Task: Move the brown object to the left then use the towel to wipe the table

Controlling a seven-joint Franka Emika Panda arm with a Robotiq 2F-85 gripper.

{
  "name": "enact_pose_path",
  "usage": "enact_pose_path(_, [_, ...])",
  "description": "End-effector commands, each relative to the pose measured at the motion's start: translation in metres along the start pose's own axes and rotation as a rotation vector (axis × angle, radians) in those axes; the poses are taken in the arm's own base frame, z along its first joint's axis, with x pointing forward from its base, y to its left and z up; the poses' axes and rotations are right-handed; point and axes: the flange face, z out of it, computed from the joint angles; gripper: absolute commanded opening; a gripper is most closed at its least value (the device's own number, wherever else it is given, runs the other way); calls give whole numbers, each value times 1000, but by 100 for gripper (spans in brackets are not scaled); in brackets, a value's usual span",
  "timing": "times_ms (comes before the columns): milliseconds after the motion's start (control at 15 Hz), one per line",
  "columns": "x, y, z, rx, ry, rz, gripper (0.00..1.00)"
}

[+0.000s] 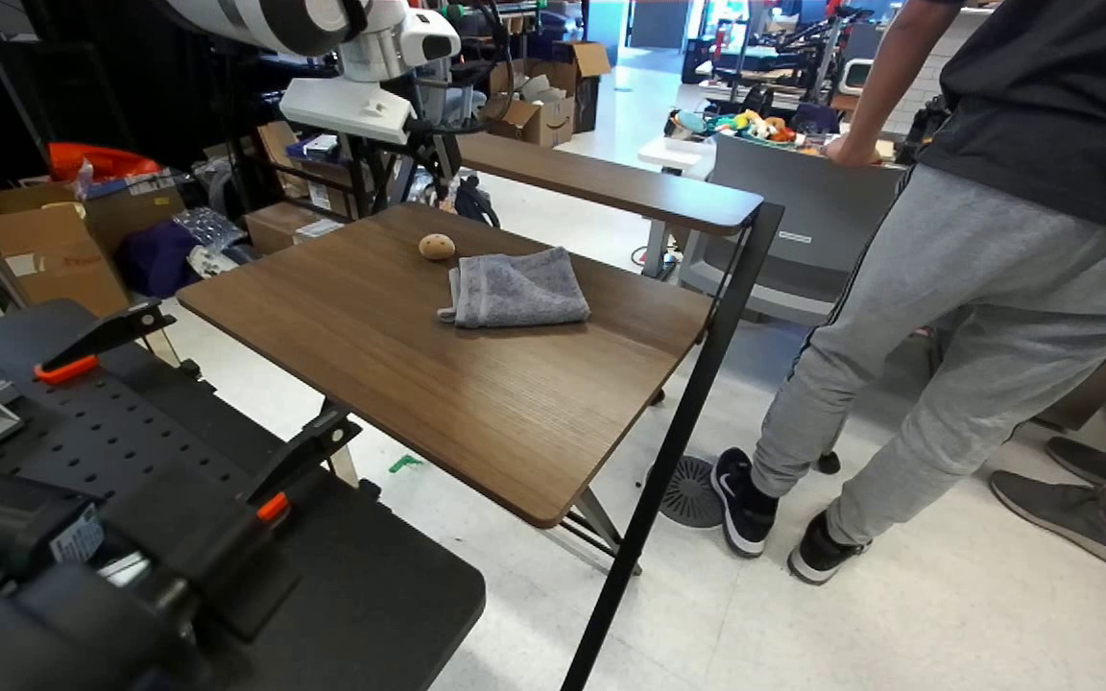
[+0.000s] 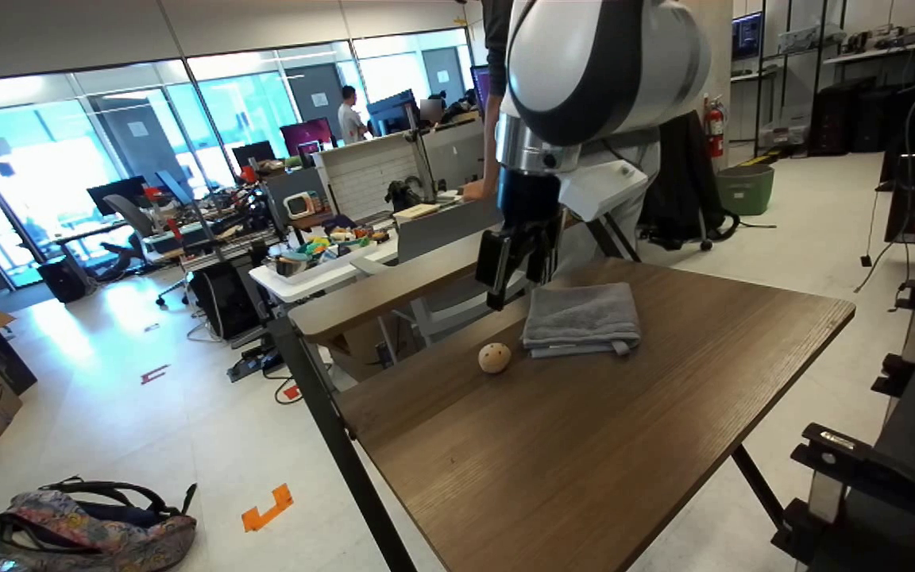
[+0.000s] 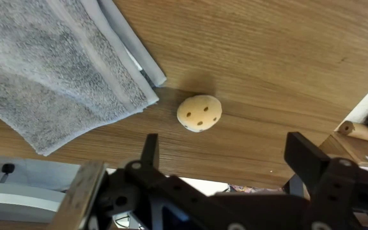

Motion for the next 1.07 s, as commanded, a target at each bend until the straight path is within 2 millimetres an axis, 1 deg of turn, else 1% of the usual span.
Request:
enact_pose_path(0, [30, -4, 38, -12, -10, 38, 100])
enact_pose_path(67, [31, -7, 45, -8, -27, 37, 100])
enact_pose_path(133, [30, -13, 46, 31, -61, 16, 100])
enact_pose_path(200, [20, -11, 39, 4, -32, 22, 100])
enact_pose_path(267, [21, -14, 46, 13, -48, 21, 100])
enact_pose_path(400, [23, -15, 50, 19, -57, 21, 100])
enact_pose_path(467, [24, -15, 49, 19, -57, 21, 100])
enact_pose_path(667, [30, -4, 52, -55, -7, 48, 100])
enact_pose_path(733, [32, 1, 56, -85, 12, 59, 100])
enact_pose_path(867, [31, 4, 68, -114, 1, 81, 100])
enact_pose_path(1000, [33, -1, 80, -109, 0, 111, 100])
